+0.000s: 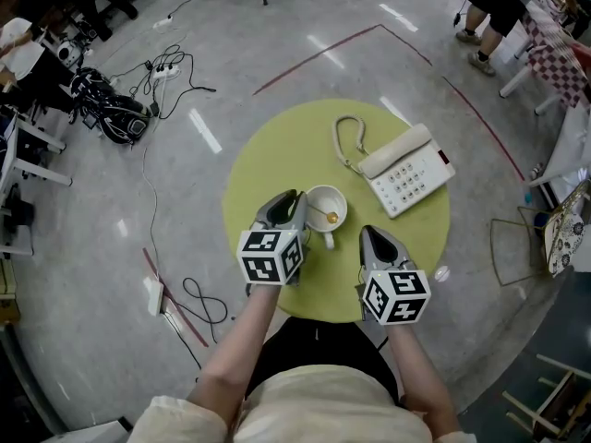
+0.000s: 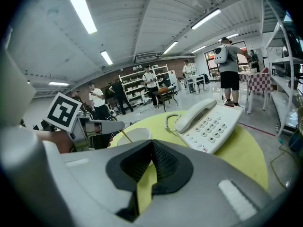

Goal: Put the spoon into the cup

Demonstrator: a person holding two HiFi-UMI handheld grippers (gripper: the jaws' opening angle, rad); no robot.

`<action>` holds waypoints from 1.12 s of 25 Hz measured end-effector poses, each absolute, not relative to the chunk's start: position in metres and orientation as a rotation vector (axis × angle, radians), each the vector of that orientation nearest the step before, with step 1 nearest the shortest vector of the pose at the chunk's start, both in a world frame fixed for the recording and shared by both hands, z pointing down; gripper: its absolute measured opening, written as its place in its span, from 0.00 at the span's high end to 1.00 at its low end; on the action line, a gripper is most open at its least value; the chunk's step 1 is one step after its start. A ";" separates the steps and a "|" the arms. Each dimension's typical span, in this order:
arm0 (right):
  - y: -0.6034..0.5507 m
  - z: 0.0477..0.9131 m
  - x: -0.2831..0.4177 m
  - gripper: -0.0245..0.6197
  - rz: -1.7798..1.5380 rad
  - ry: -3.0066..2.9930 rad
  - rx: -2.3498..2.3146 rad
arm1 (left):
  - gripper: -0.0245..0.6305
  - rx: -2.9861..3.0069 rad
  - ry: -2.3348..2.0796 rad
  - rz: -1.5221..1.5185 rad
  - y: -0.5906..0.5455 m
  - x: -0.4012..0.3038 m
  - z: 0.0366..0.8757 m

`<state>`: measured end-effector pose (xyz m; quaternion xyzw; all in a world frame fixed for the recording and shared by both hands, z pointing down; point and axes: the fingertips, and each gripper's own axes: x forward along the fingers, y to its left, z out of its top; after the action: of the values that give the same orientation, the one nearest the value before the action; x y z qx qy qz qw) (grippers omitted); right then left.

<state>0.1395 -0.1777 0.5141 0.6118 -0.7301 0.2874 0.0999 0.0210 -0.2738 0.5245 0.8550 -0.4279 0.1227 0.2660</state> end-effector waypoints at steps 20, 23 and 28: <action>-0.177 0.513 0.136 0.96 0.846 -2.162 1.811 | 0.78 2.283 -1.142 0.405 -0.265 0.009 0.539; -0.175 0.513 0.133 0.96 0.842 -2.169 1.806 | 0.78 2.282 -1.148 0.410 -0.260 0.004 0.540; -0.172 0.513 0.124 0.96 0.838 -2.175 1.799 | 0.78 2.281 -1.147 0.432 -0.251 -0.007 0.543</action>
<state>0.1237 -0.1716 0.5129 0.6079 -0.7352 0.2832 0.0984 -0.0068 -0.2507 0.5427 0.8474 -0.4263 0.1606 0.2727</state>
